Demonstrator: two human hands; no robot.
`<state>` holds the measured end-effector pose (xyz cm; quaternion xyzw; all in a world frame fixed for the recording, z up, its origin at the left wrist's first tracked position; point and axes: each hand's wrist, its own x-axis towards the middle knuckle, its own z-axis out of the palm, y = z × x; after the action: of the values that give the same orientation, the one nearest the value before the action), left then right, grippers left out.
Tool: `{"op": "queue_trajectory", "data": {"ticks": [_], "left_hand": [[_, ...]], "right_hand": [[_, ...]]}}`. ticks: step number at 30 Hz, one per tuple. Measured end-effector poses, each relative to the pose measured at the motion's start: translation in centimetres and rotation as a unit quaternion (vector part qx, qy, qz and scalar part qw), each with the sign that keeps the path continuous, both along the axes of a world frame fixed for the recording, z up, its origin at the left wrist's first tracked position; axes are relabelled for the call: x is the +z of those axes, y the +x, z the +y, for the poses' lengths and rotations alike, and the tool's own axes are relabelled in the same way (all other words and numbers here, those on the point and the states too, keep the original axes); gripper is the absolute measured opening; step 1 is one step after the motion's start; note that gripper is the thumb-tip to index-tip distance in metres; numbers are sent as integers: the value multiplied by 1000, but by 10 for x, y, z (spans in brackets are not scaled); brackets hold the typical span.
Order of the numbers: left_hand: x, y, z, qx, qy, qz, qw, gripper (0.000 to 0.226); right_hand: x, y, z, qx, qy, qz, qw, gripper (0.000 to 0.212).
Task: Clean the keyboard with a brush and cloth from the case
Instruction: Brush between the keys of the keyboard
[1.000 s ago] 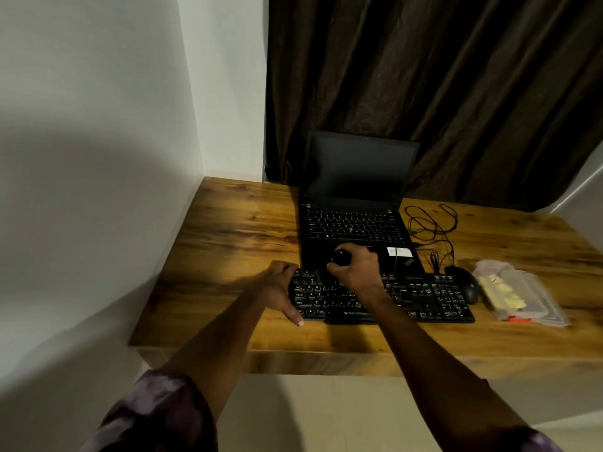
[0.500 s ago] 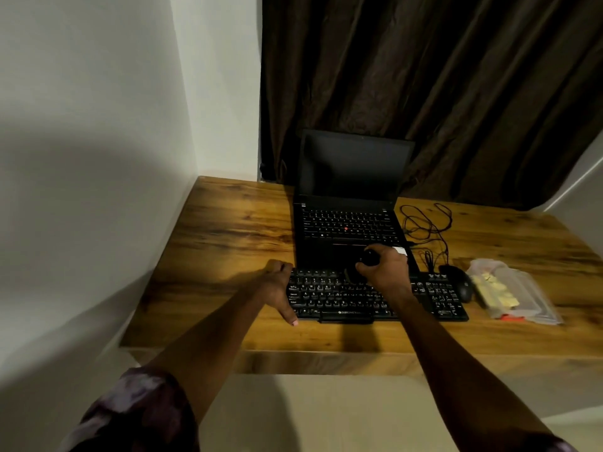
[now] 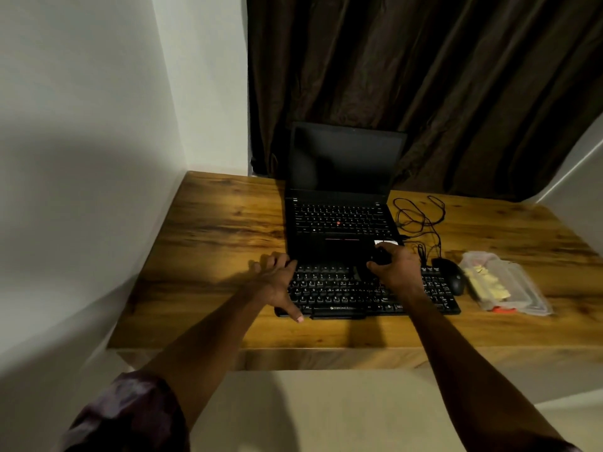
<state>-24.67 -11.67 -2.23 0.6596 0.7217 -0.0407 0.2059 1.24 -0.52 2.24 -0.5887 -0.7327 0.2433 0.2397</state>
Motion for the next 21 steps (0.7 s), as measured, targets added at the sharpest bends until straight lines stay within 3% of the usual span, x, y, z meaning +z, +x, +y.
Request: {"op": "queue_trajectory", "data": {"ticks": [11, 21], "left_hand": [[7, 7, 1, 12, -18, 23, 1000, 145], [5, 10, 4, 22, -16, 27, 999, 148]], "right_hand": [[7, -34, -9, 40, -39, 58, 997, 48], [8, 30, 7, -9, 11, 1, 1000, 52]]}}
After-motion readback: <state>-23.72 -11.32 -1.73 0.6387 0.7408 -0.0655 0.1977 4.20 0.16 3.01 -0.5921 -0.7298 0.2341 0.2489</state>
